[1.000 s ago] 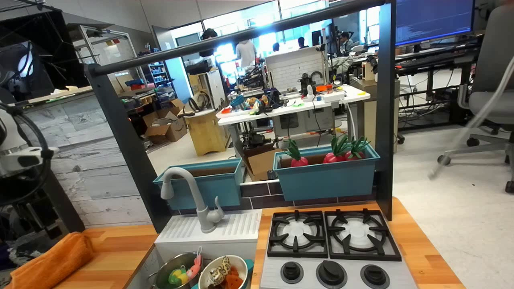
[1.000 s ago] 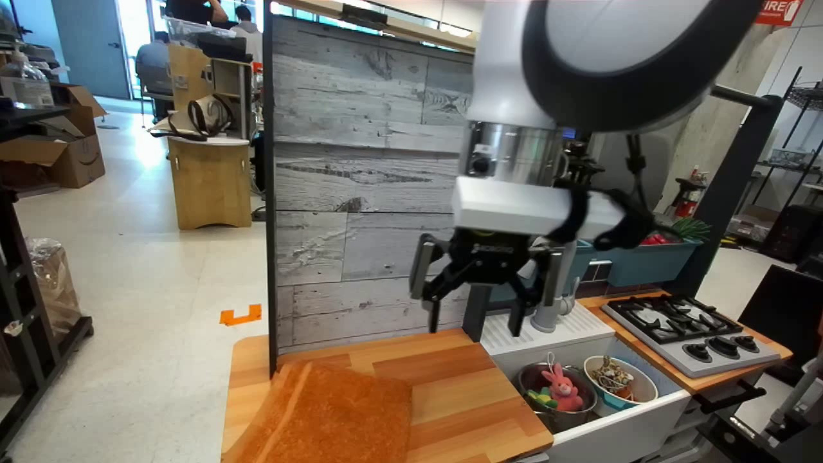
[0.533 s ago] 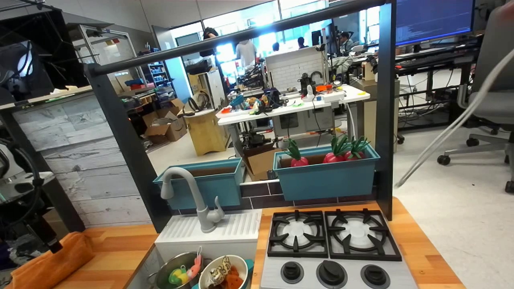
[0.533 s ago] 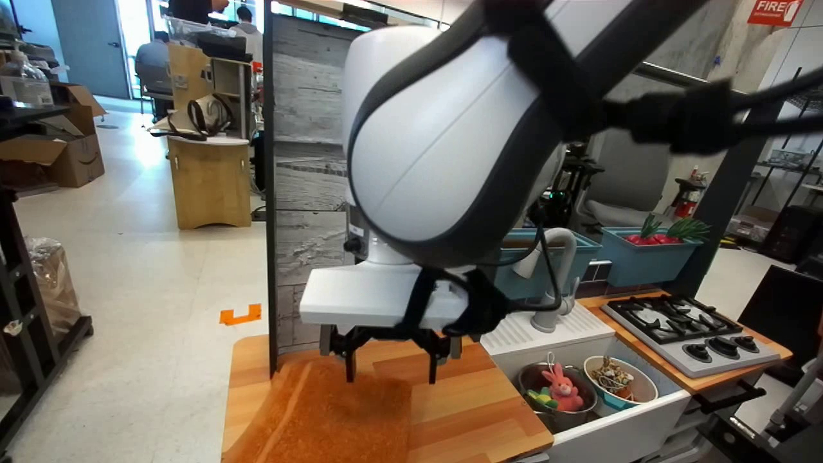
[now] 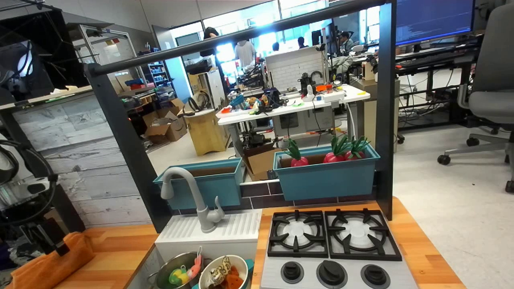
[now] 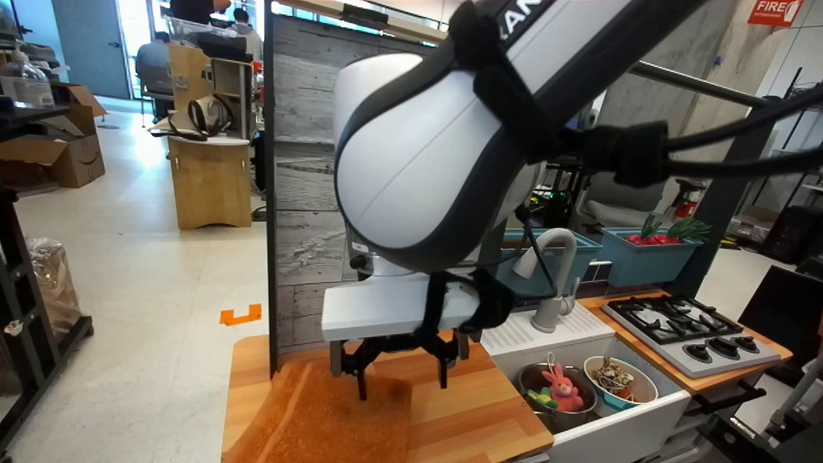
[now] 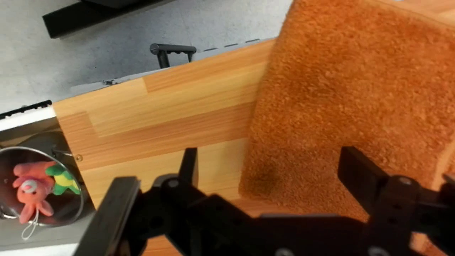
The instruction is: Wipe the counter with the cloth, then pick the objects in the bowls in the sink and put them on the counter and the stove
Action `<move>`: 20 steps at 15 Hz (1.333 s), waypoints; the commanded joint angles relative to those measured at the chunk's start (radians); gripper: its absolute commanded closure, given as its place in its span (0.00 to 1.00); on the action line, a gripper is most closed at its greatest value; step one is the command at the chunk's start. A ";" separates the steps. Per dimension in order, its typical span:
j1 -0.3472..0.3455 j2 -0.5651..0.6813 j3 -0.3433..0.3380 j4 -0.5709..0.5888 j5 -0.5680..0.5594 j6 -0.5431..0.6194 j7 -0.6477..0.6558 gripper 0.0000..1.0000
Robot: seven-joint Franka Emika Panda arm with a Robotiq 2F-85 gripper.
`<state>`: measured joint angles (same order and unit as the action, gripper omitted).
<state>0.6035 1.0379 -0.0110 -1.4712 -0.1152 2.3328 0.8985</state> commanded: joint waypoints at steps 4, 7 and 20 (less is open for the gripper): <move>-0.067 -0.022 0.025 0.049 -0.004 -0.090 -0.267 0.00; -0.086 -0.040 0.037 0.057 -0.001 -0.117 -0.345 0.00; 0.013 0.194 0.038 0.215 0.024 0.053 -0.251 0.00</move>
<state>0.6082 1.2269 0.0368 -1.2650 -0.1062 2.3891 0.6554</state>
